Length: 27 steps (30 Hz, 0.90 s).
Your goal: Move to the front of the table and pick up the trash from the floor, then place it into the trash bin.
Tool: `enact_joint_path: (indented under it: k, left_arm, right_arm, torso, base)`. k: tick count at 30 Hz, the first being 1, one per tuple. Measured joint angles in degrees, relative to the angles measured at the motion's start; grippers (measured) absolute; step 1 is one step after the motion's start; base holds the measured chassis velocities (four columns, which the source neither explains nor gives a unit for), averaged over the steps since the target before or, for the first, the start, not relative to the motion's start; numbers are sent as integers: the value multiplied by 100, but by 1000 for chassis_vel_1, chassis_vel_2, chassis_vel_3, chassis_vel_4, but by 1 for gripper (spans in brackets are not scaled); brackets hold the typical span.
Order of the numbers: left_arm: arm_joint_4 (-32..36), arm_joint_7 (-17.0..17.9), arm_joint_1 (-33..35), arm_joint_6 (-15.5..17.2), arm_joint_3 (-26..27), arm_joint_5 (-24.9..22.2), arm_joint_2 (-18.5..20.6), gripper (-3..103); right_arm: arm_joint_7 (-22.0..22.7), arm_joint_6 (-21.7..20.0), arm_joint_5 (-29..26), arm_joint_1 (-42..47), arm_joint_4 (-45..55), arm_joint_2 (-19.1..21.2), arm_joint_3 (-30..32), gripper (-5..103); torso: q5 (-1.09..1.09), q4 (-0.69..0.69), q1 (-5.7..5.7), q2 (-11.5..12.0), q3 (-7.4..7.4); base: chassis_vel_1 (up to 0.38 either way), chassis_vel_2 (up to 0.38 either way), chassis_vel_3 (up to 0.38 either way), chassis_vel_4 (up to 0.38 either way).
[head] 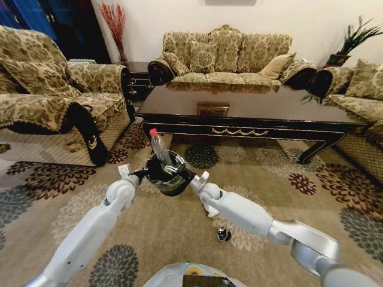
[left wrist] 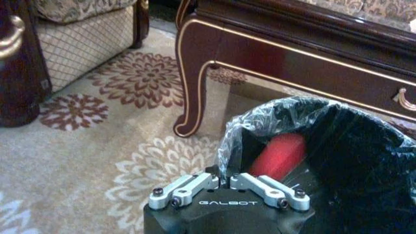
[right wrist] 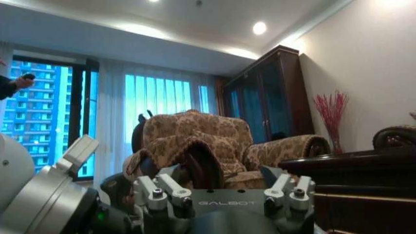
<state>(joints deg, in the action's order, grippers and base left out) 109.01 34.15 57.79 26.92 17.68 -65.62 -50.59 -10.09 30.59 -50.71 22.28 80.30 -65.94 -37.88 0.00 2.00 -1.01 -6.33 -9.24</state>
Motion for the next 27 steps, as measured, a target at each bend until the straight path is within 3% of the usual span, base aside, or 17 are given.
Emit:
enact_joint_path:
  k: [4,6,8,10,12,13,14,17,18,21,24,27]
  left_arm:
    - [57,-3,60,0,124,-14,94,3]
    - [78,-3,75,0,161,-27,140,3]
    - [140,18,103,9,290,-112,305,3]
    - [156,25,107,15,325,-138,355,3]
    - [219,90,112,41,497,-298,598,3]
    - [238,127,108,48,552,-369,672,3]
    - [238,127,108,48,552,-369,672,3]
    - [321,249,28,114,800,-730,949,3]
    - [321,249,28,114,800,-730,949,3]
    - [355,297,-52,166,911,-910,1085,3]
    - [397,308,-49,195,950,-934,1148,3]
    - [425,309,-34,204,968,-934,1157,3]
  right_arm:
    - [94,2,-2,66,65,101,77,98]
    - [203,-12,-24,111,109,184,172,99]
    - [890,-287,22,252,246,478,460,100]
    - [1147,-417,45,294,293,558,530,100]
    - [2477,-1241,-43,527,545,926,817,100]
    - [2859,-1516,-150,620,615,1022,909,100]
    - [2859,-1516,-150,620,615,1022,909,100]
    - [4250,-2753,-907,1066,927,1279,1265,100]
    - [4250,-2753,-907,1066,927,1279,1265,100]
    - [5517,-3822,-1987,1435,1132,1218,1497,100]
    - [5866,-4112,-2290,1617,1031,1091,1561,100]
    - [5920,-4149,-2363,1716,854,952,1611,100]
  torso:
    - [1,3,0,0,0]
    - [1,3,0,0,0]
    - [0,1,0,0,0]
    - [1,0,0,0,0]
    - [1,0,0,0,0]
    - [0,0,0,0,0]
    - [0,0,0,0,0]
    - [1,-1,0,0,0]
    - [1,-1,0,0,0]
    - [1,0,1,0,1]
    - [1,1,1,0,0]
    - [-1,2,1,0,0]
  base:
    - [0,0,0,0]
    - [0,0,0,0]
    - [0,0,0,0]
    - [0,0,0,0]
    - [0,0,0,0]
    - [0,0,0,0]
    - [0,0,0,0]
    - [0,0,0,0]
    - [0,0,0,0]
    - [0,0,0,0]
    - [0,0,0,0]
    - [0,0,0,0]
